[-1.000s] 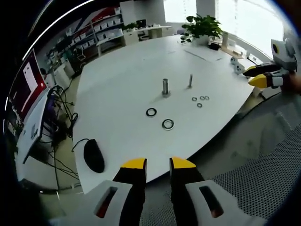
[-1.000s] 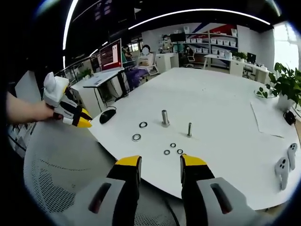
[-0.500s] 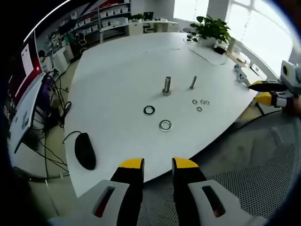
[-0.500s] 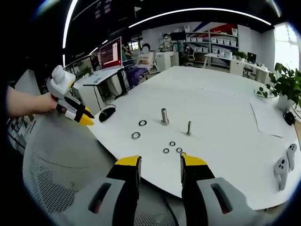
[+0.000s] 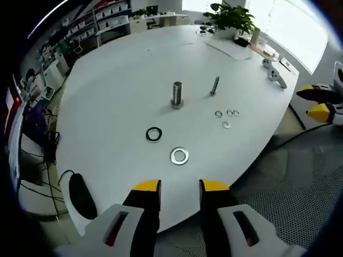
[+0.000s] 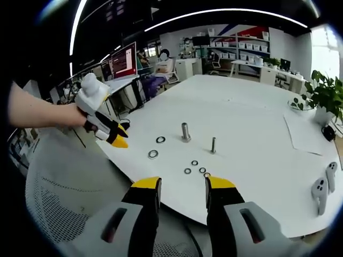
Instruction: Place the washer onto the threaded stud by aligning its center hole with the stud, sliding it down to the base, and recovering from edge contact or off-axis alignment until the washer reaches the visible bottom stop.
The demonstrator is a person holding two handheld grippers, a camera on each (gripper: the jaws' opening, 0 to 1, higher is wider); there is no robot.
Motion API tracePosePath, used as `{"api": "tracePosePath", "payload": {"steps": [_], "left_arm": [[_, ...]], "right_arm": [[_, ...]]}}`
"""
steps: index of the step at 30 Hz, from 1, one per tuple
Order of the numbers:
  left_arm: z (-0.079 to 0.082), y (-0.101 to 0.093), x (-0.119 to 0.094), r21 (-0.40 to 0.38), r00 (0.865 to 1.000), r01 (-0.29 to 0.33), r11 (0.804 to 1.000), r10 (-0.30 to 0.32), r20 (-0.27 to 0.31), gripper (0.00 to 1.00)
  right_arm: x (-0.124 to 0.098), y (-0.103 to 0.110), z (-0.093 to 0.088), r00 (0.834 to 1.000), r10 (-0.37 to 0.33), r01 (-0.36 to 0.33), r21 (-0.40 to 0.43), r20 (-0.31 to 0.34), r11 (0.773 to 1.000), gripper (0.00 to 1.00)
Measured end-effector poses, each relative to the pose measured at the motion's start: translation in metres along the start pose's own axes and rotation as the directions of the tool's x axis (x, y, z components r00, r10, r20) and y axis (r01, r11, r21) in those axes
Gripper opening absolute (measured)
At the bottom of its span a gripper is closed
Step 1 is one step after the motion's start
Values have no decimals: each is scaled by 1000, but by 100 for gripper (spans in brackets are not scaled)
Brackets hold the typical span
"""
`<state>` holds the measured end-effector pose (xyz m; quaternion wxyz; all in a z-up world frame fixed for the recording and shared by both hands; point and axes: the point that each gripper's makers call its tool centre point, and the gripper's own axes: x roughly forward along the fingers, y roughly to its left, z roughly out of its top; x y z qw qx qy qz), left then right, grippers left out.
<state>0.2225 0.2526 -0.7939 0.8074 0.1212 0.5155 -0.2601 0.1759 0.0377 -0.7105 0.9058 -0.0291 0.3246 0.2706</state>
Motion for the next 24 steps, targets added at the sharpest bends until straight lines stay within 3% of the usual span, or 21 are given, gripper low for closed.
{"api": "tracePosePath", "payload": {"steps": [10,14,24], "left_arm": [[6,5,25,-1,999,5,1000,-5,-38,27],[6,2,35,44,998,6,999,-3,-69,27],[7,-3,54,36,994,19,999,-15,-108,27]], "right_arm": [[0,0,0,1000,0,0,1,-2,1000,35],[0,0,-1,1000,0,0,-1,-5,1000,35],[0,-1,-2,1000,-3,3,-1,-11,1000,35]]}}
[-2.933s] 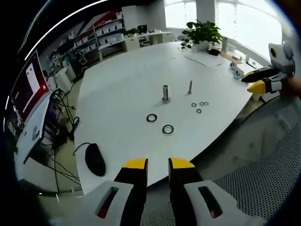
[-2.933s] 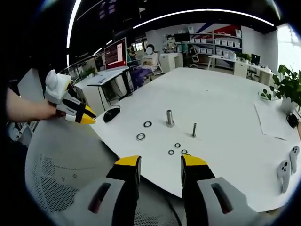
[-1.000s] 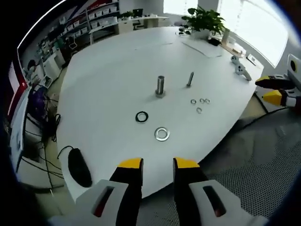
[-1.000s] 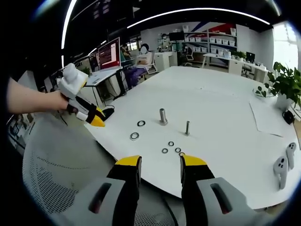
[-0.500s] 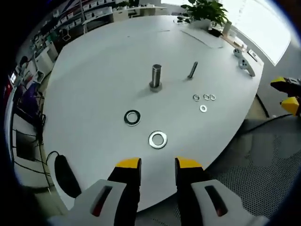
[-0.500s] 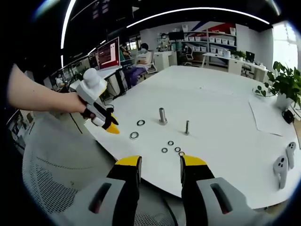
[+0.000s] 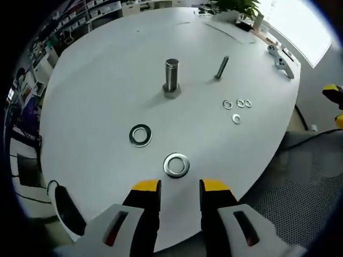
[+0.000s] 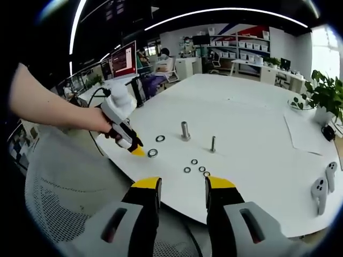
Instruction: Place the washer onto the threaded stud by aligning its center hole with the stud, sliding it down to the base, and recovering from edge contact or off-axis alignment until the washer reaches the visible bottom stop.
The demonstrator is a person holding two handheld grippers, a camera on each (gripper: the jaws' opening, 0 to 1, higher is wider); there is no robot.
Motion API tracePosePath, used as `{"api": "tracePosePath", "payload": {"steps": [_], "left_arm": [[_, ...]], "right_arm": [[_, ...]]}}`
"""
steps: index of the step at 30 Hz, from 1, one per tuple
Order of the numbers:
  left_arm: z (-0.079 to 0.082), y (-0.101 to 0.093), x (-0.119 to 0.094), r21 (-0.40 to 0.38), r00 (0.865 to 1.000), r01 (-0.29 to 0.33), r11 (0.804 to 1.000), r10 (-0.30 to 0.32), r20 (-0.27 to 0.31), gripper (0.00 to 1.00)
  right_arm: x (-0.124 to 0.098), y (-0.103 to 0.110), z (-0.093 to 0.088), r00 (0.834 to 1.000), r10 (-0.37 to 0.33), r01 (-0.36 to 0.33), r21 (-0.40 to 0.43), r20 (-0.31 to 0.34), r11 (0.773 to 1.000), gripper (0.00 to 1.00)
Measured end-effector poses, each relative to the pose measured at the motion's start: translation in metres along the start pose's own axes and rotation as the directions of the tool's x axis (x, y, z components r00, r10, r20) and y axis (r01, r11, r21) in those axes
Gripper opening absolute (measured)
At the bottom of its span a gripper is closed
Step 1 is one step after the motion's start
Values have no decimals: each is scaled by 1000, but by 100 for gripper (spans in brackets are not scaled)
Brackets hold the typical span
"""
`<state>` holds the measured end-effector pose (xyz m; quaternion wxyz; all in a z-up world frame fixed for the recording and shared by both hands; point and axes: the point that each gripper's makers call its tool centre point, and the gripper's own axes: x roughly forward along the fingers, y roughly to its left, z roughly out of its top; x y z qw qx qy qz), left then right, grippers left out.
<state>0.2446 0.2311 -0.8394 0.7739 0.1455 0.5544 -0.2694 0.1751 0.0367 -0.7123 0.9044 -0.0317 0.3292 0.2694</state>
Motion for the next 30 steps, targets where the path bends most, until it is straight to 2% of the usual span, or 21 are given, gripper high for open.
{"api": "tracePosePath", "payload": {"steps": [16,23,24,27,30], "left_arm": [[8,5,21,31,998,-2,1000,3,-57,28],[2,0,29,86,995,-6,996,15,-101,27],[5,3,28,121,996,-21,992,32,-87,26],[3,4,28,142,995,-30,989,44,-94,24],[4,6,30,104,995,-25,994,35,-96,24]], "right_arm": [[0,-1,0,1000,-5,5,4,-1,1000,35],[0,-2,0,1000,-9,9,6,-1,1000,35],[0,-2,0,1000,-9,9,6,-1,1000,35],[0,-2,1,1000,-9,9,8,1,1000,35],[0,-2,1,1000,-9,9,9,2,1000,35]]}}
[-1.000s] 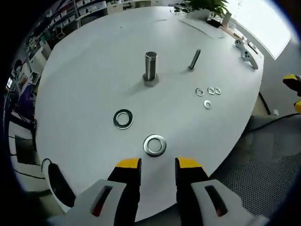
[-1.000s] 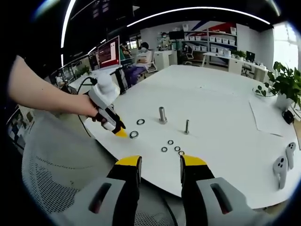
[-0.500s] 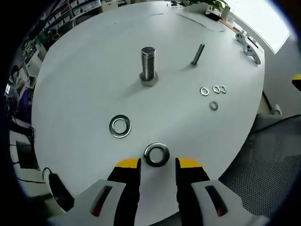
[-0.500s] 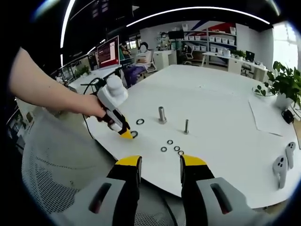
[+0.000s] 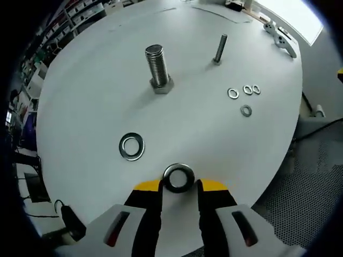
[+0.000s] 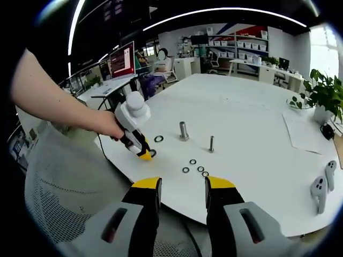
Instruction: Place the washer onto the threaded stud by aligning its center hole with the stud, sliding it down to the base, and recovering from edge contact or off-axis alignment until the washer reaches the visible bottom stop.
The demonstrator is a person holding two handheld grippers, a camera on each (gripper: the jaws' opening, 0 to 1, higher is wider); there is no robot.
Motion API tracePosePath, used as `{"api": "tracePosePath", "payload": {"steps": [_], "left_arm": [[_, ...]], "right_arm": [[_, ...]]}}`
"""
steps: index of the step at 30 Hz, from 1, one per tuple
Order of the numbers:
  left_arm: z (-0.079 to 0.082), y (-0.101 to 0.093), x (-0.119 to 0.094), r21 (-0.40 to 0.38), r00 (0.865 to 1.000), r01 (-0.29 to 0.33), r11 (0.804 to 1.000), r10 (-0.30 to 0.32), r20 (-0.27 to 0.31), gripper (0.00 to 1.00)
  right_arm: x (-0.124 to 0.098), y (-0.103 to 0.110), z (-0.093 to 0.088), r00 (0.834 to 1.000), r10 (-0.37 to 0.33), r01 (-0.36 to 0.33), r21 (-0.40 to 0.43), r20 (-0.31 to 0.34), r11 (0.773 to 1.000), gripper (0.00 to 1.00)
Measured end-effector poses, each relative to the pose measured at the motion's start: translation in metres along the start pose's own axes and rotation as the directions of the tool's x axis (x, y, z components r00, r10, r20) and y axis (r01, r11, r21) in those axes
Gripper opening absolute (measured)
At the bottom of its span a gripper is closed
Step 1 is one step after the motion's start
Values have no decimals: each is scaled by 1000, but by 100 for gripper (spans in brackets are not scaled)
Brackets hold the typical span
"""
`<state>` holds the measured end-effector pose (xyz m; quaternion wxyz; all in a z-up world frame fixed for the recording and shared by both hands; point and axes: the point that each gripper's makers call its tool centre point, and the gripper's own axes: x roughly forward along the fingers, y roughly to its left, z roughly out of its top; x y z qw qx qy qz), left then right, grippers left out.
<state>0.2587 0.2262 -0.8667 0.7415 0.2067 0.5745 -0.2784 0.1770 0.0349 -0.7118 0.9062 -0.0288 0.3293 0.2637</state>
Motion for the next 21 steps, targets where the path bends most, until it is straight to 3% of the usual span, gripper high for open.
{"api": "tracePosePath", "payload": {"steps": [4,6,10,21], "left_arm": [[2,1,1,-41,1000,-1,999,0,-15,24],[1,0,1,-6,999,-19,1000,19,-25,23],[3,0,1,-39,1000,-16,999,15,-19,24],[2,-2,1,-6,999,-7,1000,7,-39,26]], "right_arm": [[0,0,0,1000,1,-1,2,1,1000,35],[0,0,0,1000,1,-1,1,1,1000,35],[0,0,0,1000,2,-2,1,1,1000,35],[0,1,0,1000,7,-7,1,3,1000,35]]}}
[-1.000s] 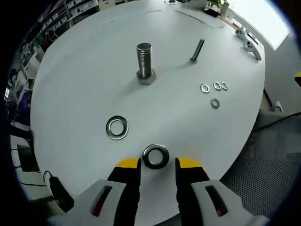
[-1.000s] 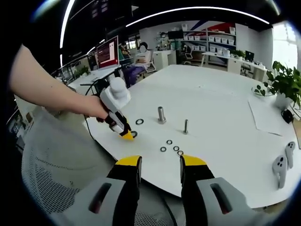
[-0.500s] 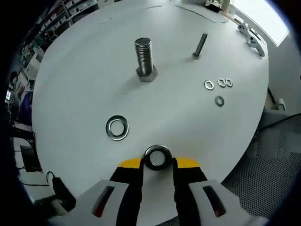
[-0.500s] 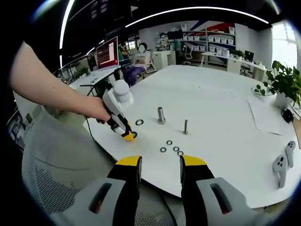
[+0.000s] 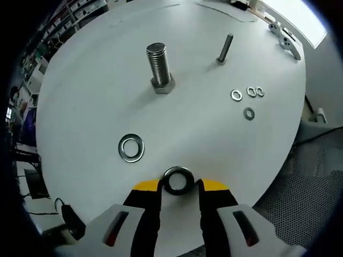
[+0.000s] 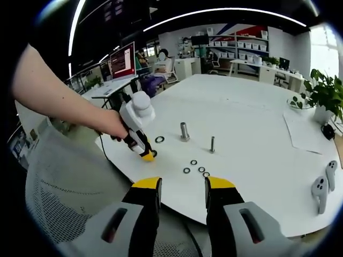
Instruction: Place the washer onto the threaded stud by aligning its center hole with the stud, sliding it down to the base, and recovering from edge contact or off-axis alignment until the washer reaches the visible bottom stop.
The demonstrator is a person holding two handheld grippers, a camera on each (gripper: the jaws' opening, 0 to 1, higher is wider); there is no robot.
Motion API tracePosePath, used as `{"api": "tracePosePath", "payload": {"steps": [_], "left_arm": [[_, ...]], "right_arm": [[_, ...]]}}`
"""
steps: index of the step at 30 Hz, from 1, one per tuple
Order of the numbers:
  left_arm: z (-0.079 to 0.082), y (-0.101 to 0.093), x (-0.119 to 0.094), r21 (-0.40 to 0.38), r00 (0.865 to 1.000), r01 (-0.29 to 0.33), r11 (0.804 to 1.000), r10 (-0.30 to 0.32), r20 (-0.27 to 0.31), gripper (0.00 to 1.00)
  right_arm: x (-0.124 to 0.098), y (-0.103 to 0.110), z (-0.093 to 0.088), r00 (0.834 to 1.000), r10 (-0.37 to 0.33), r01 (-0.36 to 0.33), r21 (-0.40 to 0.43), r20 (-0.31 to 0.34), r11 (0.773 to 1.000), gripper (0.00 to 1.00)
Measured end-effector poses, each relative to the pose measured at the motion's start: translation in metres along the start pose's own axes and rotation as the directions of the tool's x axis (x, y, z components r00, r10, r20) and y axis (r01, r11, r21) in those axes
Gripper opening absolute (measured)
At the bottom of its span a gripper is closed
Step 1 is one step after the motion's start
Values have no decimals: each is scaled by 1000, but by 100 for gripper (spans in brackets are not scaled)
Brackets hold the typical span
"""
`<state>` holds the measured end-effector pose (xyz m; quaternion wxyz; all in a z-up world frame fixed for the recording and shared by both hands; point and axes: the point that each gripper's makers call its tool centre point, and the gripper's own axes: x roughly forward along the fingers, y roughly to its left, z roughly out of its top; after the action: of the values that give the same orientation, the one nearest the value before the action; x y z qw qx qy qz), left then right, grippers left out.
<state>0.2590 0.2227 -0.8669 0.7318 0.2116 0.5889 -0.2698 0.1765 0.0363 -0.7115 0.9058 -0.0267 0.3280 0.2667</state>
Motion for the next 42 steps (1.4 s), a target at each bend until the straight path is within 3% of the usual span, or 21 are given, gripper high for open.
{"api": "tracePosePath", "payload": {"steps": [17,28,42], "left_arm": [[1,2,0,15,1000,-6,1000,6,-15,22],[2,4,0,-53,1000,4,999,-5,-17,23],[3,2,0,-49,1000,-14,999,13,-14,23]], "right_arm": [[0,1,-1,1000,4,-4,-3,-4,1000,35],[0,1,-1,1000,5,-5,-4,-4,1000,35],[0,1,-1,1000,4,-4,-1,-3,1000,34]]}}
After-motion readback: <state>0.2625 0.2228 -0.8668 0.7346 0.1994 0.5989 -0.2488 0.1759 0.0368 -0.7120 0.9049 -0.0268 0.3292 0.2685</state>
